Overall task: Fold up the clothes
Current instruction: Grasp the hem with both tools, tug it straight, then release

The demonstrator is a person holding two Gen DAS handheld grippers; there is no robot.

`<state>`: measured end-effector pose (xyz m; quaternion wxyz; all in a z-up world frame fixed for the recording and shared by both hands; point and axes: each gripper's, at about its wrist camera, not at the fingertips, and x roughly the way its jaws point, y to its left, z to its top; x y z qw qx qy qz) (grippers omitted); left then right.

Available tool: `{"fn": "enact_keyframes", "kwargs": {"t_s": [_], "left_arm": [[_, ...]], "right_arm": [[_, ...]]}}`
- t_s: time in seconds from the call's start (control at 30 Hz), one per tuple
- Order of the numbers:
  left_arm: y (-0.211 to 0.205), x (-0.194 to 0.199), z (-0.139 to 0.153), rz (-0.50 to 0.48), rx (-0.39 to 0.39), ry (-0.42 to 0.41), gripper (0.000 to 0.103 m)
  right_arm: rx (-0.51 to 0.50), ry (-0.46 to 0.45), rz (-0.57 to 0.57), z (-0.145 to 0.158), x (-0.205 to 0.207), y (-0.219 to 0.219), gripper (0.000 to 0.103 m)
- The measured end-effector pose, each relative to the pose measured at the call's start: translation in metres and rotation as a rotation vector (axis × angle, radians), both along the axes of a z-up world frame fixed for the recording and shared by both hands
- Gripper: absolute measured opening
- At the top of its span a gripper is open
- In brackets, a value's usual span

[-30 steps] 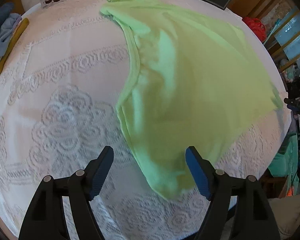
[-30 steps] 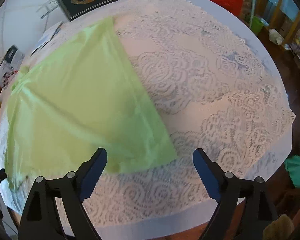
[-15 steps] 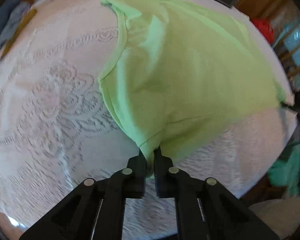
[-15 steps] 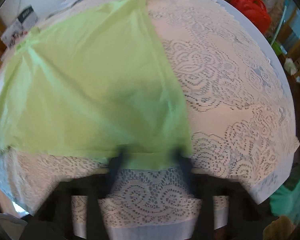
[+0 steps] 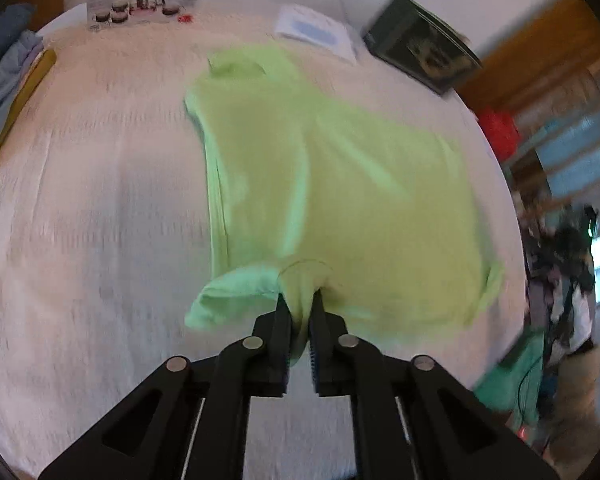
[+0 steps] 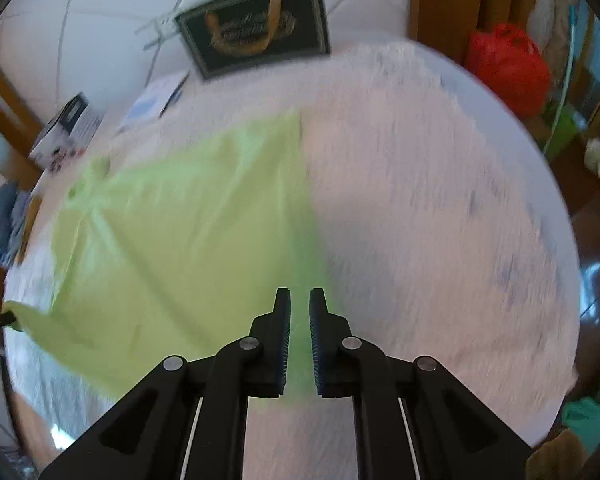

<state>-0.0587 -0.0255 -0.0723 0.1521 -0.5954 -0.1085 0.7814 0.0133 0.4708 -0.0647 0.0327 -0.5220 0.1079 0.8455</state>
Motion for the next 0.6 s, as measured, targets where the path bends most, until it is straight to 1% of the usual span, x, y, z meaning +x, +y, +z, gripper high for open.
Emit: {"fn": "enact_keyframes", "kwargs": {"t_s": [0.03, 0.07, 0.1, 0.13, 0.17, 0.2, 0.23, 0.27, 0.3, 0.4, 0.43, 0.53, 0.6], "left_arm": [[0.000, -0.020, -0.004, 0.014, -0.038, 0.002, 0.069], [-0.001, -0.033, -0.007, 0.027, -0.069, 0.002, 0.080], [-0.002, -0.037, -0.005, 0.033, -0.077, 0.011, 0.081], [-0.003, -0.035, -0.004, 0.035, -0.088, 0.023, 0.081], [-0.006, -0.022, -0.002, 0.028, -0.104, 0.043, 0.081], [-0.008, -0.008, 0.000, 0.021, -0.121, 0.062, 0.081], [-0.010, 0.002, -0.001, 0.012, -0.142, 0.078, 0.081], [-0.011, 0.004, -0.006, 0.000, -0.174, 0.087, 0.081], [-0.011, 0.007, -0.013, -0.012, -0.212, 0.096, 0.081], [-0.011, 0.023, -0.036, -0.050, -0.358, 0.114, 0.081], [-0.011, 0.027, -0.043, -0.058, -0.391, 0.115, 0.081], [-0.013, 0.032, -0.061, -0.043, -0.373, 0.087, 0.081], [-0.012, 0.026, -0.070, -0.023, -0.347, 0.083, 0.081]], "right_arm": [[0.012, 0.009, -0.018, 0.001, -0.015, 0.005, 0.010], [0.011, -0.015, -0.042, -0.003, -0.028, 0.010, 0.011], [0.023, -0.032, -0.066, -0.006, -0.038, 0.013, 0.013], [0.030, -0.037, -0.065, -0.006, -0.039, 0.013, 0.014], [0.021, -0.026, -0.048, -0.006, -0.036, 0.011, 0.016], [0.011, -0.020, -0.030, -0.007, -0.029, 0.010, 0.021], [0.003, -0.015, -0.013, -0.008, -0.023, 0.008, 0.038], [0.002, -0.019, 0.004, -0.012, -0.015, 0.004, 0.060], [0.002, -0.024, 0.021, -0.016, -0.007, 0.000, 0.065], [-0.016, -0.052, 0.029, -0.031, 0.018, -0.005, 0.065], [-0.017, -0.054, 0.027, -0.033, 0.024, -0.006, 0.065], [-0.024, -0.068, 0.021, -0.040, 0.039, -0.005, 0.065], [-0.012, -0.084, 0.022, -0.042, 0.043, -0.006, 0.065]]}}
